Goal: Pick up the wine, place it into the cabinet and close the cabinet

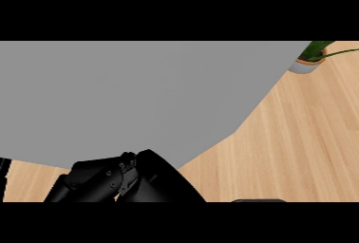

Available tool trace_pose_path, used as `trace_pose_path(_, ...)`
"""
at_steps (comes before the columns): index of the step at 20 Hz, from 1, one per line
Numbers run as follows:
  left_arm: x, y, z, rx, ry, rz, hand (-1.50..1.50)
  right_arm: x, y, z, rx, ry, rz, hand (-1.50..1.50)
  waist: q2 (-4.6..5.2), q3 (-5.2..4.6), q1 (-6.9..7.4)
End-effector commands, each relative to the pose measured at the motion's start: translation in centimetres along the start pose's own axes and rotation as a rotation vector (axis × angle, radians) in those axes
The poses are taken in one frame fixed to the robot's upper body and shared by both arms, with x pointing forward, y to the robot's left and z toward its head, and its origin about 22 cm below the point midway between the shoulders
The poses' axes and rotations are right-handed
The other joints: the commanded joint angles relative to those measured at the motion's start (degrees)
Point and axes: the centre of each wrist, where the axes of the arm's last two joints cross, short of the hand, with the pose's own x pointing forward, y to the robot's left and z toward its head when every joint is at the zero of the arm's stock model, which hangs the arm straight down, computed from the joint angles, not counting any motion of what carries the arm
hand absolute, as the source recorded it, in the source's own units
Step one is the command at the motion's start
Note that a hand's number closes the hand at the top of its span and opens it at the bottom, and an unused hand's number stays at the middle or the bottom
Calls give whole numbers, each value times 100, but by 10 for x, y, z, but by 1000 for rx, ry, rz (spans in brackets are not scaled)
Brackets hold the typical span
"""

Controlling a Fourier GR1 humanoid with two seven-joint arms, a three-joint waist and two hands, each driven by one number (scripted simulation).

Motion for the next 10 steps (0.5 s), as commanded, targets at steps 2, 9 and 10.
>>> trace_pose_path(2, 3, -7, 1, 12, 2, 3, -150, 19, -3, -60, -38, -37, 8, 150, -7, -2, 2)
trace_pose_path(9, -5, -5, -3, 12, -11, -6, -150, 15, -34, -117, -131, -40, 206, 150, 1, -1, -117)
trace_pose_path(10, -9, -7, -8, 43, -6, -29, -150, 20, -28, -114, -134, -40, 198, 150, -15, 2, -176)
